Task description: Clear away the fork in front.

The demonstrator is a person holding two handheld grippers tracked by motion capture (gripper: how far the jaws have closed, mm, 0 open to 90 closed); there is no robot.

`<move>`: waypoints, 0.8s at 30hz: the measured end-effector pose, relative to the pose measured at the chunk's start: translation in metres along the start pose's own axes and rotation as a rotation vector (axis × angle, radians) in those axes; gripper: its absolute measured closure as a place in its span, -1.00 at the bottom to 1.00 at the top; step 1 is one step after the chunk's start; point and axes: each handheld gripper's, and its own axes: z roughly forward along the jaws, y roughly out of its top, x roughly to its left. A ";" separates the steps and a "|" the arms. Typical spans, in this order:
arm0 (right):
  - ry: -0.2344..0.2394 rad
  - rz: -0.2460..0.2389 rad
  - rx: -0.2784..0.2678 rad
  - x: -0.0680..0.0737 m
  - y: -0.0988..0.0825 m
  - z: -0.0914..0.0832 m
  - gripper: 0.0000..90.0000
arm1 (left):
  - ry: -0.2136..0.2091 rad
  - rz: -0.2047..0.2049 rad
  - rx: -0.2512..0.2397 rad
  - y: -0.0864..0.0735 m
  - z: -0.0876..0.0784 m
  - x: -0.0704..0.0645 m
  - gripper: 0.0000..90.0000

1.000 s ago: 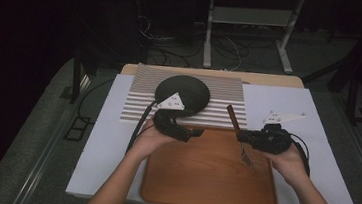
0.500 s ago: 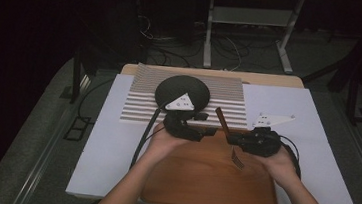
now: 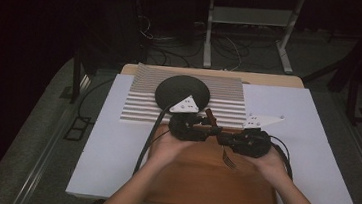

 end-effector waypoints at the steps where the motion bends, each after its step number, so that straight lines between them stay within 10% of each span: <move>1: 0.000 0.001 -0.004 0.000 0.000 0.000 0.72 | 0.002 -0.003 0.001 0.000 0.000 0.000 0.27; 18: -0.005 -0.021 -0.026 0.005 0.005 0.001 0.67 | -0.054 -0.028 -0.018 0.002 -0.002 -0.001 0.71; 24: 0.025 0.004 -0.014 -0.003 -0.002 -0.001 -0.06 | -0.053 -0.032 -0.020 0.005 -0.016 0.008 0.73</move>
